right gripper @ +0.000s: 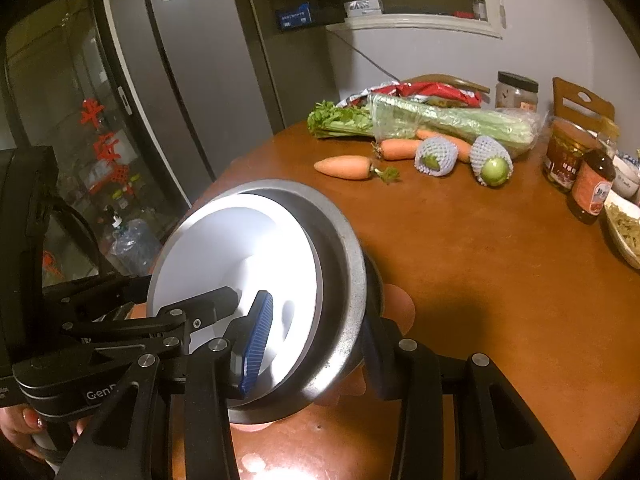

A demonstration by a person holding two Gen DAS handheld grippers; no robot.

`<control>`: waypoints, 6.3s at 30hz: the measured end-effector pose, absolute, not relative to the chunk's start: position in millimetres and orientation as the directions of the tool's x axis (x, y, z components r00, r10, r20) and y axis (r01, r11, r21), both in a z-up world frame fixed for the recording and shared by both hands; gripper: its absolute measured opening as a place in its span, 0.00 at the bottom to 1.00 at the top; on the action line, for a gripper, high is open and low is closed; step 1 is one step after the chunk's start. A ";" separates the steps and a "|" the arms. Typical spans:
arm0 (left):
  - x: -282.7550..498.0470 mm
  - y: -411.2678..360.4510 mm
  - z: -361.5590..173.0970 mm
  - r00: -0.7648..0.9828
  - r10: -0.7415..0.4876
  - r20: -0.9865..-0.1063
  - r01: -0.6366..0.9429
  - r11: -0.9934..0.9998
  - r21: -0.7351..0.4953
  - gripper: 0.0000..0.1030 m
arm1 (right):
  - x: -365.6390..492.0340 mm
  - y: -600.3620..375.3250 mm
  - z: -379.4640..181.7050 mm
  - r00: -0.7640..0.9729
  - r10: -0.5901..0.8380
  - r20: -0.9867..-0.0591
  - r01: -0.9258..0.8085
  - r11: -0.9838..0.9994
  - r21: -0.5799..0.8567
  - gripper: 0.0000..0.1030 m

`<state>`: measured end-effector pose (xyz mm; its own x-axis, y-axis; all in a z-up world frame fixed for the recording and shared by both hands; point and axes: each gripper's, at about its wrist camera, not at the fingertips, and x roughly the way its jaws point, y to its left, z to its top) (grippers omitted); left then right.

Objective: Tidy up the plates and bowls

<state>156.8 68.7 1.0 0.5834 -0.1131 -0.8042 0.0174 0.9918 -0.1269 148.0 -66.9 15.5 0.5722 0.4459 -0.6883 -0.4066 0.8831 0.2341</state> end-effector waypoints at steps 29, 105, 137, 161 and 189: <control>162.6 66.5 -6.3 0.591 -0.097 -0.801 0.021 0.994 -0.105 0.51 | 155.5 -68.2 6.5 0.603 0.414 -0.682 -0.387 0.899 0.204 0.44; 20.2 32.8 10.3 0.738 0.004 -0.675 -0.050 0.998 -0.049 0.74 | 25.3 -131.0 17.2 0.768 0.294 -0.568 -0.289 0.952 0.101 0.72; 2.3 15.6 -23.7 0.706 -0.009 -0.708 -0.031 0.999 -0.043 0.74 | -10.5 -148.5 -5.4 0.753 0.304 -0.584 -0.290 0.949 0.120 0.73; 5.0 16.8 -28.5 0.694 -0.006 -0.720 -0.039 0.998 -0.045 0.74 | -9.1 -146.7 -9.2 0.739 0.304 -0.602 -0.291 0.949 0.123 0.73; 6.0 17.1 -30.6 0.687 0.002 -0.726 -0.041 0.999 -0.036 0.74 | -5.9 -149.4 -11.8 0.740 0.292 -0.606 -0.271 0.954 0.129 0.73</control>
